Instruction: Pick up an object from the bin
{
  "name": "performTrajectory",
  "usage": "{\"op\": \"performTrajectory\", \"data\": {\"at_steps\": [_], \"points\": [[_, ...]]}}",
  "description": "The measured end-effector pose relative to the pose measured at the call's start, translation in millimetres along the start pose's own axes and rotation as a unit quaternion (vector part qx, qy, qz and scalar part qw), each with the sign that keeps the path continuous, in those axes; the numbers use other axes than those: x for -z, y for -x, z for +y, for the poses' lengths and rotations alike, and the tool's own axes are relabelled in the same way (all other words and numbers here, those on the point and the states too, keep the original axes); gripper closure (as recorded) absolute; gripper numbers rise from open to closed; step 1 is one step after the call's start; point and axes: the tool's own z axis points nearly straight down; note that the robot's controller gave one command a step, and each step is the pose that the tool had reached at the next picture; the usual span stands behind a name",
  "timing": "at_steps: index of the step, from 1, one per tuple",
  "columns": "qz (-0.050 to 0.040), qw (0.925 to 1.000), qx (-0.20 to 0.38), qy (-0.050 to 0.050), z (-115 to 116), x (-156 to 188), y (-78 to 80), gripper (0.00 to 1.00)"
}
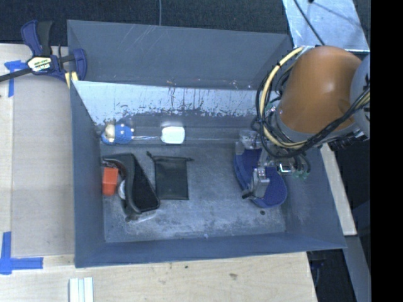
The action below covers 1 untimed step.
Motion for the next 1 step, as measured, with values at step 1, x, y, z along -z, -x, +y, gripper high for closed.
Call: {"op": "performTrajectory", "data": {"at_steps": [1], "points": [[-0.0029, 0.9922, 0.125, 0.000, -67.5, -130.6, 15.6, 0.00]]}}
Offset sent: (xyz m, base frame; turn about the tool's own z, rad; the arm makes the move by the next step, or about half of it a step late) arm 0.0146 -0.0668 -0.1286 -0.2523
